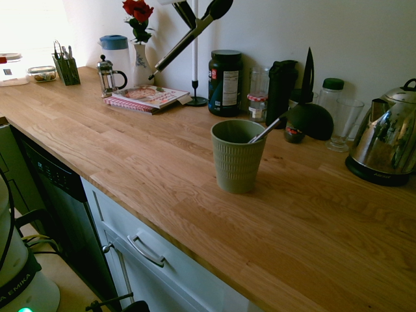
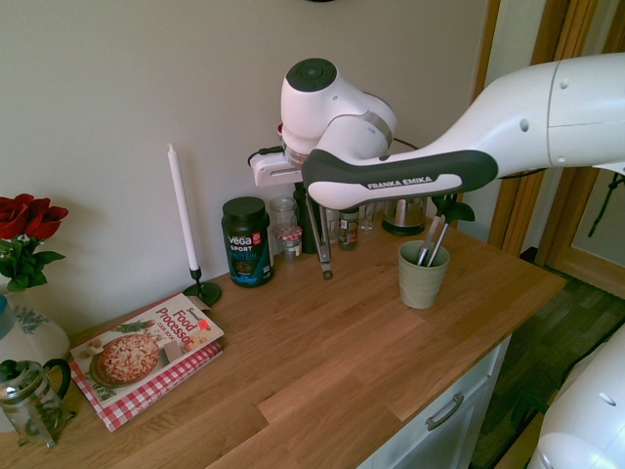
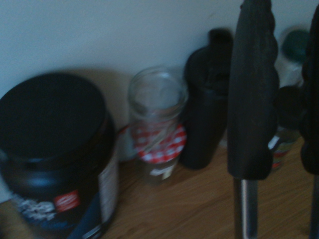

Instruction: Put the tongs back in the holder

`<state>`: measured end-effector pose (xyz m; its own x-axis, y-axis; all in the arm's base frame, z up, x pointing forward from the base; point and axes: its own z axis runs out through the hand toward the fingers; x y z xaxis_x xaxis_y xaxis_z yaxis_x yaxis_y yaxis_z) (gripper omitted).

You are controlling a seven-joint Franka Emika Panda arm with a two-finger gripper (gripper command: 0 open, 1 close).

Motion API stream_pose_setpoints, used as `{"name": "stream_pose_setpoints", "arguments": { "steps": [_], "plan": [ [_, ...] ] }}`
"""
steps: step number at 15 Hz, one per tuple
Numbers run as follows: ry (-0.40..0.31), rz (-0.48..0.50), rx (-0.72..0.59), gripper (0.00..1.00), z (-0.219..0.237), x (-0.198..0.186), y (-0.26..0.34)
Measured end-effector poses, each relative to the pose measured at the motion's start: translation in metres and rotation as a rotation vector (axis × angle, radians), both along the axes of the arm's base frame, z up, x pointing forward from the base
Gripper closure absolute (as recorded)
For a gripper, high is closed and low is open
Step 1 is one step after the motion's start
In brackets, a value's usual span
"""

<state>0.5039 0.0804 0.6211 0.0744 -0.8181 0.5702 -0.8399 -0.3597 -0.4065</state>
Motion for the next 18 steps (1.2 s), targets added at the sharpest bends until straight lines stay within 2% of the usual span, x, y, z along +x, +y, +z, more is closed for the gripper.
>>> {"name": "stream_pose_setpoints", "arguments": {
  "steps": [6,8,11,14,18],
  "plan": [
    [-0.129,-0.274,-0.234,1.00,0.031,-0.045,-0.056],
    [-0.184,-0.326,-0.283,1.00,0.035,-0.068,-0.073],
    [-0.218,-0.331,-0.306,1.00,0.004,-0.086,-0.112],
    [-0.229,-0.310,-0.295,1.00,-0.037,-0.084,-0.143],
    [-0.231,-0.303,-0.283,1.00,-0.068,-0.073,-0.177]
  ]
}}
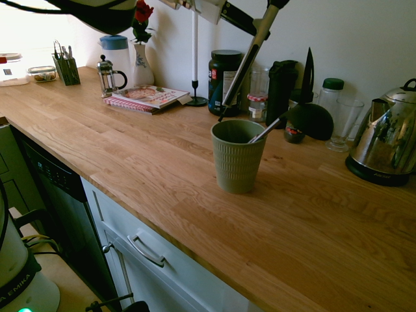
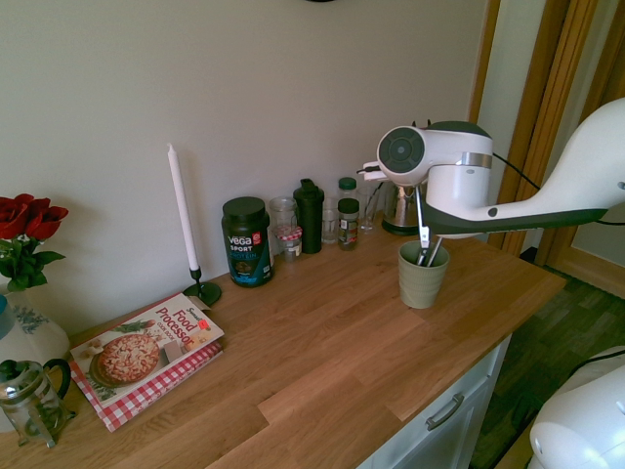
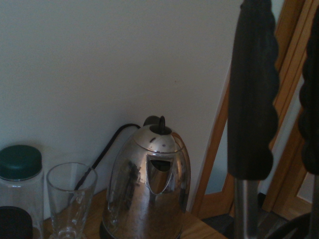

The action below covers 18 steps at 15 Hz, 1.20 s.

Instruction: Put the tongs back in the holder

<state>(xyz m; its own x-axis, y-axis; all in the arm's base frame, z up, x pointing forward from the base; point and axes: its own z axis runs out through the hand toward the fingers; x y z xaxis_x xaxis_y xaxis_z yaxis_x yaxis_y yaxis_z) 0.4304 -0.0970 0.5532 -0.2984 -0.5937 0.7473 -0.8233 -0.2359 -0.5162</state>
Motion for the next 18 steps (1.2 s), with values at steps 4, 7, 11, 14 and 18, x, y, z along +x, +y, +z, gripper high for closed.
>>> {"name": "stream_pose_setpoints", "arguments": {
  "steps": [4,7,11,14,18],
  "plan": [
    [0.021,0.008,0.026,1.00,-0.027,0.005,-0.022],
    [0.054,0.010,0.054,1.00,-0.058,0.006,-0.019],
    [0.092,0.013,0.074,1.00,-0.088,0.006,-0.016],
    [0.115,0.013,0.084,0.00,-0.100,0.002,-0.014],
    [0.117,0.014,0.094,0.00,-0.102,0.003,-0.011]
  ]
}}
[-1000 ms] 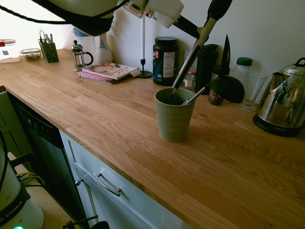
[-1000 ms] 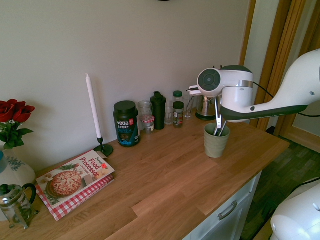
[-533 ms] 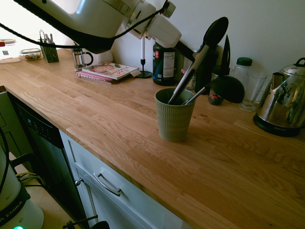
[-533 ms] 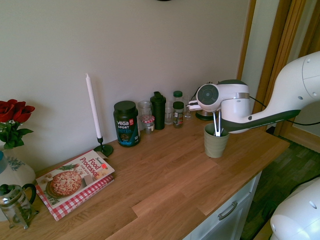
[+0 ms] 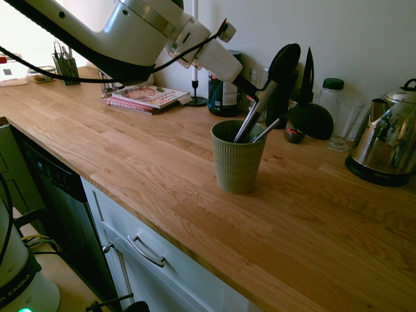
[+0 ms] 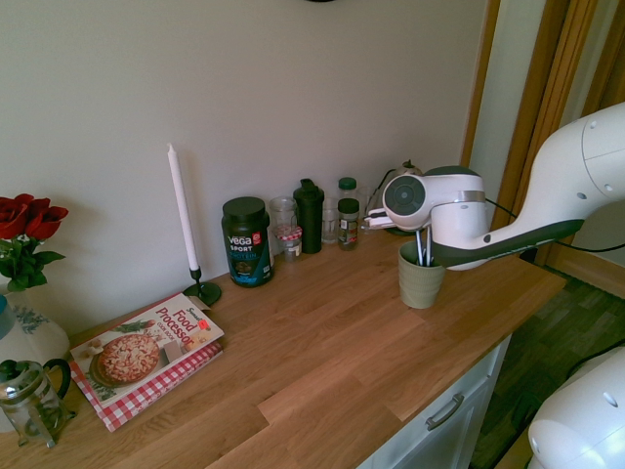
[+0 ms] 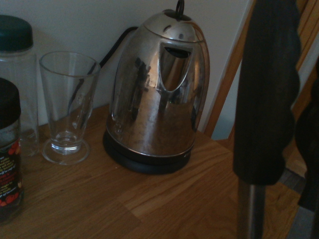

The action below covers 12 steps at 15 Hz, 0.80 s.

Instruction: Put the tongs back in the holder

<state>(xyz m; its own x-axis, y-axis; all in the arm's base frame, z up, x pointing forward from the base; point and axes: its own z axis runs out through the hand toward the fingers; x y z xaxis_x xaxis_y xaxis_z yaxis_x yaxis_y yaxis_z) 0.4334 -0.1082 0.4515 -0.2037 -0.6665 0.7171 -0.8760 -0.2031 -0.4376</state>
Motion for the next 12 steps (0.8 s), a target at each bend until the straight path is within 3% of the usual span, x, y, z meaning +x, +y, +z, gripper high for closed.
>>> {"name": "stream_pose_setpoints", "arguments": {
  "steps": [7,12],
  "plan": [
    [0.015,0.018,0.040,0.00,0.008,-0.003,0.011],
    [-0.054,0.101,0.064,0.00,0.112,-0.040,0.070]
  ]
}}
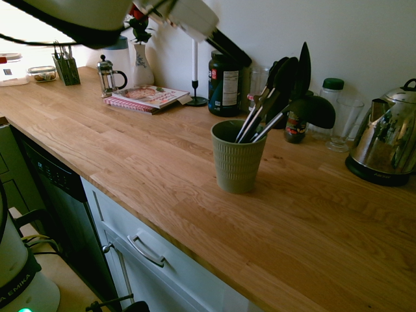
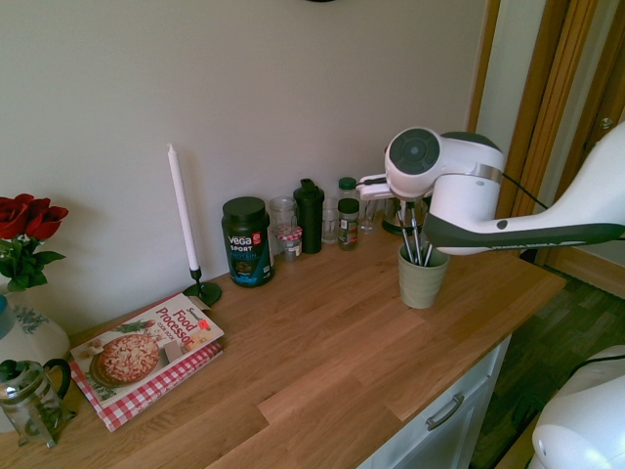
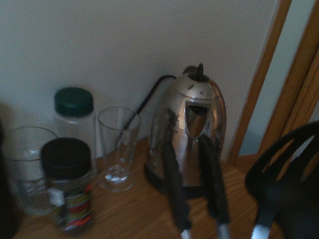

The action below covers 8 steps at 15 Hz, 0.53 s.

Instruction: Put the tongs back in the holder

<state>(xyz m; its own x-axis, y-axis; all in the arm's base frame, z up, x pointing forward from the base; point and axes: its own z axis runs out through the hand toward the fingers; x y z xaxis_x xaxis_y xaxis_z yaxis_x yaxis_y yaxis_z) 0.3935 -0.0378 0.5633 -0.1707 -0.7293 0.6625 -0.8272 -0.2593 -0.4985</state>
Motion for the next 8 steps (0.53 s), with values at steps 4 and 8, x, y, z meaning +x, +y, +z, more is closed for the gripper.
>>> {"name": "stream_pose_setpoints", "arguments": {
  "steps": [4,8],
  "plan": [
    [0.171,0.146,0.198,0.00,-0.022,-0.007,0.065],
    [0.360,0.277,0.360,0.00,-0.078,0.005,0.071]
  ]
}}
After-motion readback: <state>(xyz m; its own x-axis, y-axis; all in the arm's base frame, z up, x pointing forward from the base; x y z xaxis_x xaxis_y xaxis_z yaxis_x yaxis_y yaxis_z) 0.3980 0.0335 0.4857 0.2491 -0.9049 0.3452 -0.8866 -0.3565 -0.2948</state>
